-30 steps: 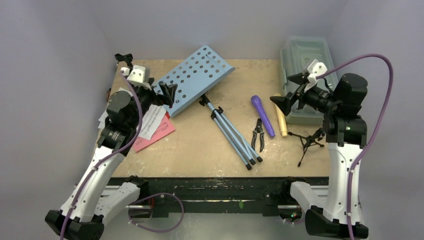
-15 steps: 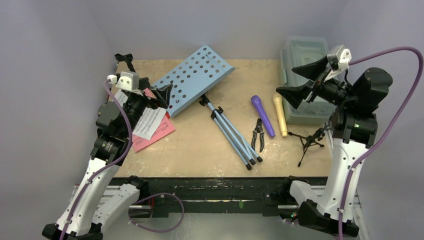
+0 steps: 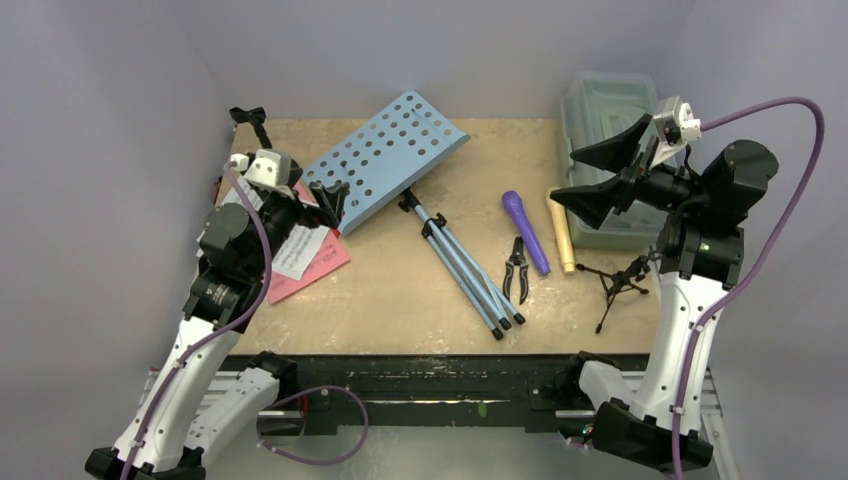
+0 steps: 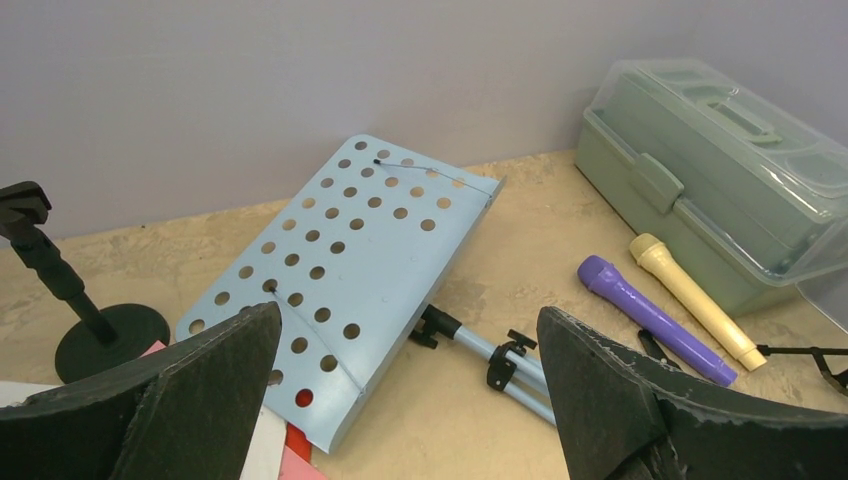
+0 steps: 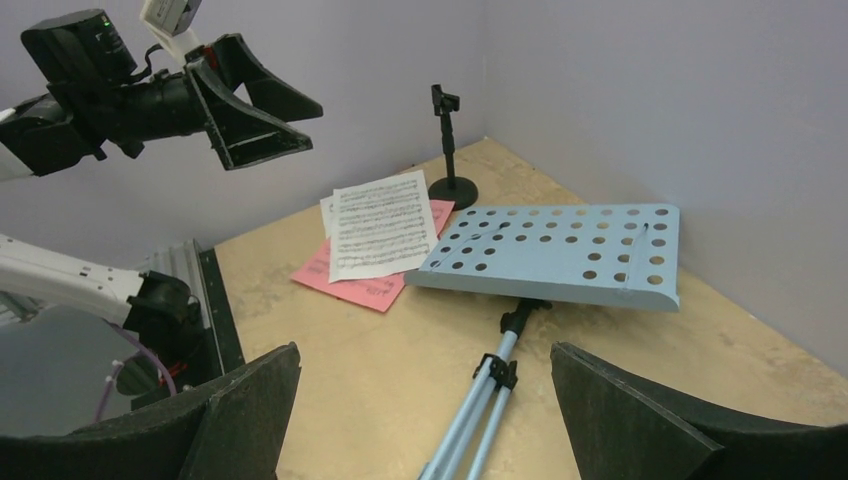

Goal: Pack up the instrument practice props
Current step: Reset both arms

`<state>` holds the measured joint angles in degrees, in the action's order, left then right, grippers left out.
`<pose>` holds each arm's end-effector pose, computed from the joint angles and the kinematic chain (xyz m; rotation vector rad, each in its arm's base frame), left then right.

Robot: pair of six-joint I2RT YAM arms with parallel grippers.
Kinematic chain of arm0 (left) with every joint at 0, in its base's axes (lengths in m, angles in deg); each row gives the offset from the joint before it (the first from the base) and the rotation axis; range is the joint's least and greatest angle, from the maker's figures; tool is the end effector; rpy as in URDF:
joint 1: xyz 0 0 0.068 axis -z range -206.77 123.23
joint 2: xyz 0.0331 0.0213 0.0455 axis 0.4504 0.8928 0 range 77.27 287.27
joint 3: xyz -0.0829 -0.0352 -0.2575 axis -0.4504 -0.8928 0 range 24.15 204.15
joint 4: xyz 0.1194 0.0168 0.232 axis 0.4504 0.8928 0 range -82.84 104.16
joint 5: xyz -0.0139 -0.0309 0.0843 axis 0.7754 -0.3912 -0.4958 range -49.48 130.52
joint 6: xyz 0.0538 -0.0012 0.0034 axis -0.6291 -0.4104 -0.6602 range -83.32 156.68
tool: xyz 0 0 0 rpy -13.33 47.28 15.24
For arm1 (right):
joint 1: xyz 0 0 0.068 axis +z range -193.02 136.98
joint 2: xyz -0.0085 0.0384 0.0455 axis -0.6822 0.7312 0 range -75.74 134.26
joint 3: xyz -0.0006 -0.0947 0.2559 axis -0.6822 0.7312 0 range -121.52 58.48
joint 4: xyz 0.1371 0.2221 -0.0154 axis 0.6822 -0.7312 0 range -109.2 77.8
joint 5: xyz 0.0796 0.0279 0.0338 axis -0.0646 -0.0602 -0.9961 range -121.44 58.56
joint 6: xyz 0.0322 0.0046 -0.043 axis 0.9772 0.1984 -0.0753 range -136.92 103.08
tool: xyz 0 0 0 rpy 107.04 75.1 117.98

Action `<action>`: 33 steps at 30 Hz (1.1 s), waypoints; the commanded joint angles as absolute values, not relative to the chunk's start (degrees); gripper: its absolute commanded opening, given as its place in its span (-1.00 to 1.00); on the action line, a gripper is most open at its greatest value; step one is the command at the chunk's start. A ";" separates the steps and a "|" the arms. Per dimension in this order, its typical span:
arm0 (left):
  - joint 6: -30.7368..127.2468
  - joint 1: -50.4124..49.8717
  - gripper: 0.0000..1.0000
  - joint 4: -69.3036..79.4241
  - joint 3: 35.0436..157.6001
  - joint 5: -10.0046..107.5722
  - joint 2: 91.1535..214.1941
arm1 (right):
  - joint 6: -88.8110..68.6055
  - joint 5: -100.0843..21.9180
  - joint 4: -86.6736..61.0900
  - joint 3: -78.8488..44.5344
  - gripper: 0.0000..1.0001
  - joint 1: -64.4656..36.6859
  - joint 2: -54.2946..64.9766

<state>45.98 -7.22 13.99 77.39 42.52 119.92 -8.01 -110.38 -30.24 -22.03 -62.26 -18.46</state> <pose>0.1550 -0.0562 0.4035 0.1640 1.5115 -0.4301 0.1618 -0.0195 0.4947 -0.7600 1.4315 0.8686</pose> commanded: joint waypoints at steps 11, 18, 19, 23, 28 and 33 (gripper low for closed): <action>44.68 -7.52 1.00 13.40 77.24 42.68 119.10 | -4.07 -112.26 -24.55 -19.62 0.98 -63.09 -19.77; 44.59 -7.52 1.00 13.47 77.16 41.98 119.01 | -3.62 -113.09 -23.90 -18.91 0.98 -63.06 -19.49; 44.59 -7.52 1.00 13.51 77.15 41.95 119.08 | -3.45 -113.09 -23.73 -18.78 0.98 -63.13 -19.49; 44.57 -7.52 1.00 13.58 77.15 41.59 119.10 | -3.05 -113.09 -23.29 -18.61 0.98 -63.08 -19.58; 44.59 -7.52 1.00 13.58 77.06 41.14 119.10 | -2.94 -113.00 -23.10 -18.34 0.98 -63.14 -19.92; 44.63 -7.52 1.00 13.58 77.06 40.98 119.02 | -2.94 -112.76 -23.12 -18.23 0.98 -63.22 -20.19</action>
